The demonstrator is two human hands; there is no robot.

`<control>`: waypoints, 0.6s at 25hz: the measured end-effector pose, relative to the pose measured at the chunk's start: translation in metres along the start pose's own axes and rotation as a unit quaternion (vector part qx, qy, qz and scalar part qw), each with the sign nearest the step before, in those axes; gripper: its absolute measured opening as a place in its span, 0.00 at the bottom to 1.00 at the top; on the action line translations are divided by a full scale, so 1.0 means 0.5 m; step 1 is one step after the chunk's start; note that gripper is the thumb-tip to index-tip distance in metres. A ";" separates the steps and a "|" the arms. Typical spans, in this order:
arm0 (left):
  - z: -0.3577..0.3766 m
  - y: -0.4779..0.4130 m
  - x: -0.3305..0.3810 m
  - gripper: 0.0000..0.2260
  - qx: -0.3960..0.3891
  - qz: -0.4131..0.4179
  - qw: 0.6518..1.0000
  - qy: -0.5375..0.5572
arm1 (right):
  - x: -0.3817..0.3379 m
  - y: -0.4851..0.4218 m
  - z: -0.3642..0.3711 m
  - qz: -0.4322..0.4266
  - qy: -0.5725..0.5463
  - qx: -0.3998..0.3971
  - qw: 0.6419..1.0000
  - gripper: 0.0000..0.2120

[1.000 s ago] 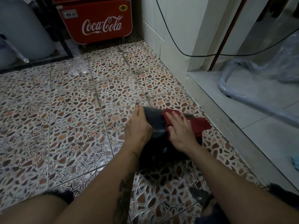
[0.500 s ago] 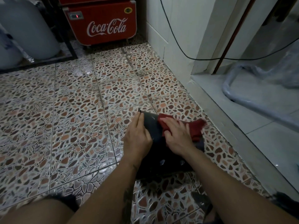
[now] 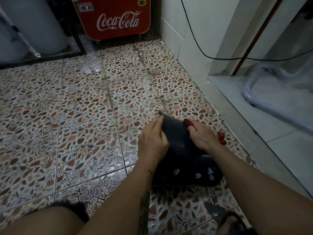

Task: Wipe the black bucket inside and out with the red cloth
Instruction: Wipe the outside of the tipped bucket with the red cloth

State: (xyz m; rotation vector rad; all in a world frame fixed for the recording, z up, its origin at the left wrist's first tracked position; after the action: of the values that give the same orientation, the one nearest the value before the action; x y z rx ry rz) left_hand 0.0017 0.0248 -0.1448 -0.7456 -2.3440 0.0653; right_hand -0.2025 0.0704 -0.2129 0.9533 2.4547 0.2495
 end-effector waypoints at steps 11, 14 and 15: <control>0.004 -0.023 0.004 0.22 0.034 -0.022 0.998 0.057 | 0.021 0.106 -0.033 -0.056 -0.036 0.063 0.996 0.30; 0.005 -0.016 0.000 0.21 0.045 -0.022 0.997 0.061 | 0.010 0.070 -0.024 0.027 -0.037 0.004 0.999 0.33; 0.004 -0.014 -0.001 0.21 0.050 -0.021 0.997 0.060 | -0.017 0.062 -0.017 0.030 -0.049 -0.014 0.998 0.34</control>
State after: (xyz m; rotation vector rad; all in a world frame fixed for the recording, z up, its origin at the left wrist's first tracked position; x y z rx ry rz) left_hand -0.0028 0.0192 -0.1451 -0.6337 -2.2232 0.1151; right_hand -0.1833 0.0877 -0.1919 1.0049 2.3311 0.2517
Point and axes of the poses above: each hand's wrist, its own y-axis away from the middle knuckle, its own z-axis out of the palm, x = y × z, the point moved 9 cm from there along -y, towards the middle knuckle, and after that the axes turned 11 degrees about z, right-handed, at the moved point
